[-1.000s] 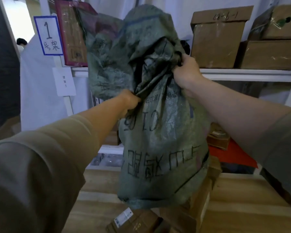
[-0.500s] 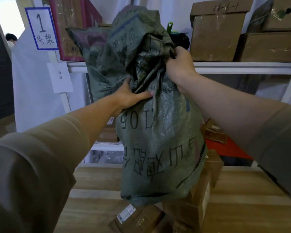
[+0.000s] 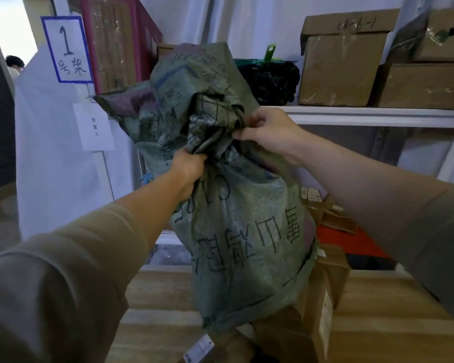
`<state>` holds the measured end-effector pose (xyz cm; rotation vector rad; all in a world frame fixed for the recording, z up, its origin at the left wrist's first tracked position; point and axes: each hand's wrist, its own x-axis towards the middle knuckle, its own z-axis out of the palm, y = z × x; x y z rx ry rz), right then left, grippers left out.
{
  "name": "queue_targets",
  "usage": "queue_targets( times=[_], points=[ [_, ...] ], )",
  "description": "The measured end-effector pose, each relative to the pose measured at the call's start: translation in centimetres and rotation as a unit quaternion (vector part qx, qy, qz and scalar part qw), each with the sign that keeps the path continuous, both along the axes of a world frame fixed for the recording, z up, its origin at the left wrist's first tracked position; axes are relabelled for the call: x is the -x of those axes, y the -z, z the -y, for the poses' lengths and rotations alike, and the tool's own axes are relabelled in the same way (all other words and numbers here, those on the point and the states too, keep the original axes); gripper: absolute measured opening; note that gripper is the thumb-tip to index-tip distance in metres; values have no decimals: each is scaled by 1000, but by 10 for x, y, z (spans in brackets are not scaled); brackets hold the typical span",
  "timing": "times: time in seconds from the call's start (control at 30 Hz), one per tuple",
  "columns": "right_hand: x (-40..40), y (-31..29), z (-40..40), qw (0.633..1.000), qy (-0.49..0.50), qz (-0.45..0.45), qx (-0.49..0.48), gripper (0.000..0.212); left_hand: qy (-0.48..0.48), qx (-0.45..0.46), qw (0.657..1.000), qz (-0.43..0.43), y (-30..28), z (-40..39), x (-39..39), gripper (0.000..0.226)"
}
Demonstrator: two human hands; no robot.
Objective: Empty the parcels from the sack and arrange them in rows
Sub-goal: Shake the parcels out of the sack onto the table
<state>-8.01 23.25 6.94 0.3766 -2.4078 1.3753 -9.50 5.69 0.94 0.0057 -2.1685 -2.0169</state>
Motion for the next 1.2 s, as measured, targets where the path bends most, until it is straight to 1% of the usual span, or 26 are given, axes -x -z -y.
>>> queue_targets(
  times=[0.1,0.13,0.2,0.23,0.3,0.43,0.47,0.63,0.73,0.83,0.9,0.97,1.03,1.13,1.2],
  points=[
    [7,14,-6,999,31,37,-8,61,1,-6,1000,-5,4,1,2,36],
    [9,20,-7,998,35,46,-13,66,4,-4,1000,-4,4,1,2,36],
    [11,29,-6,998,37,51,-25,66,13,2,1000,-2,6,0,3,38],
    [14,33,-4,998,39,47,-30,64,18,7,1000,-3,8,1,5,38],
    [20,38,-1,998,46,37,-36,50,20,24,999,-6,8,4,7,37],
    [30,39,3,997,72,21,-30,9,24,35,999,-7,8,12,13,35],
    [32,37,2,996,81,18,-29,6,25,36,999,-11,8,13,14,35],
    [35,27,-4,993,116,14,-13,15,22,19,999,-30,7,12,24,35],
    [34,11,-12,987,162,-18,17,17,25,-5,999,-40,-4,7,29,33],
    [29,-12,-16,971,214,-104,24,13,41,-27,997,-57,-15,-4,35,35],
    [26,-23,-13,959,225,-168,26,12,56,-39,996,-59,-17,-12,39,35],
    [27,-26,-9,956,220,-191,23,14,63,-16,997,-37,-14,-16,41,31],
    [33,-21,-10,966,200,-161,11,21,66,17,998,6,-5,-15,43,24],
    [41,-4,-21,978,191,-81,-7,27,70,22,995,71,8,-9,46,38],
    [42,6,-28,979,195,-58,-10,30,65,15,994,88,14,-9,50,45]
  ],
)
